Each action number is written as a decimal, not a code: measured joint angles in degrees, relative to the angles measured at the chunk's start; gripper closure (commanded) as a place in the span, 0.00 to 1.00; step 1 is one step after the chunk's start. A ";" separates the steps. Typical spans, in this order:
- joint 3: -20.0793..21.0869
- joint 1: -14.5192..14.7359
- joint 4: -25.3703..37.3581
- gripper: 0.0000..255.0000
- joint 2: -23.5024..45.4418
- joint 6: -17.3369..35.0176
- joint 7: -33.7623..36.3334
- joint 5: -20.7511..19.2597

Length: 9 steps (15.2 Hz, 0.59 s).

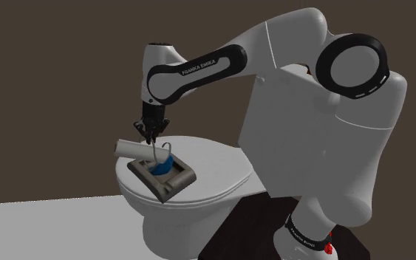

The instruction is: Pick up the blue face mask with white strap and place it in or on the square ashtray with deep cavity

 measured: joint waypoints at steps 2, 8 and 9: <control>0.00 0.00 0.00 1.00 0.03 0.03 0.00 0.00; -0.01 -0.01 0.00 0.00 0.03 0.04 0.00 0.00; -0.01 -0.01 0.00 0.00 0.03 0.04 0.00 0.00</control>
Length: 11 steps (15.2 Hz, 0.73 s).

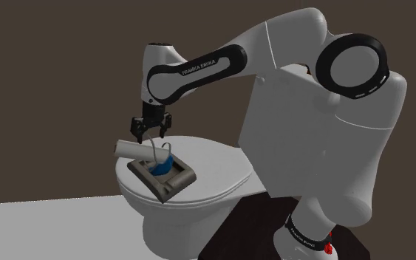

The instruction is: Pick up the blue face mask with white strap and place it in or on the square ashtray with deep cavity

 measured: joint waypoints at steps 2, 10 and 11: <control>0.00 0.00 0.76 0.00 -0.22 -0.96 0.02 0.00; -0.03 -0.10 3.57 0.00 -2.94 -6.50 -0.12 0.16; -0.03 -0.10 3.59 0.00 -2.95 -6.52 -0.11 0.16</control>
